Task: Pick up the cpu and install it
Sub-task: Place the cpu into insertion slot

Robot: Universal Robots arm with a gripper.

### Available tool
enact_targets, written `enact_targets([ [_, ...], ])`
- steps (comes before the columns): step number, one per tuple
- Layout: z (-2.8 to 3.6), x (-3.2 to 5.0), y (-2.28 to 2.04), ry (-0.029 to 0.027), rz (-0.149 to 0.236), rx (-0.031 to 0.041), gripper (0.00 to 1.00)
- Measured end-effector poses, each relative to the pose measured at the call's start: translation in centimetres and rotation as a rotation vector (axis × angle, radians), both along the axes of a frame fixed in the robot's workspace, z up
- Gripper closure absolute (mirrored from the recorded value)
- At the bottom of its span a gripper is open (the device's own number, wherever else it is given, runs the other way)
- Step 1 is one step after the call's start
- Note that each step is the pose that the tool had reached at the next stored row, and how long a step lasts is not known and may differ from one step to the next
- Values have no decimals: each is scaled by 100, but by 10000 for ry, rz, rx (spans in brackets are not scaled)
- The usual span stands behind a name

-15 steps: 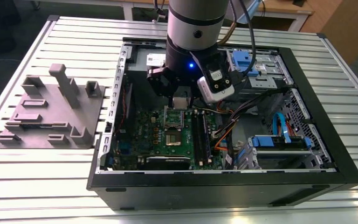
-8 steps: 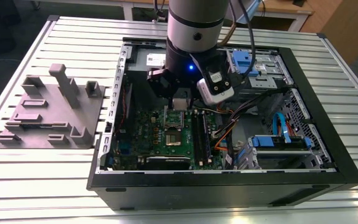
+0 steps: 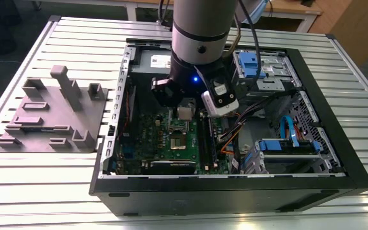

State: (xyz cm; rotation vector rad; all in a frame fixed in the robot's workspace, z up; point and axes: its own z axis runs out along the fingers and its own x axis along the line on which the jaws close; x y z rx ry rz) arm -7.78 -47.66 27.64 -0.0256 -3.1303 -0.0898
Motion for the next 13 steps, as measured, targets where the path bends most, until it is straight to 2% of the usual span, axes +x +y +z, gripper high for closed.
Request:
enact_targets([
  [5,-80,0,-54,20,164,-2,53],
  [13,-223,0,-221,19,192,-1,53],
])
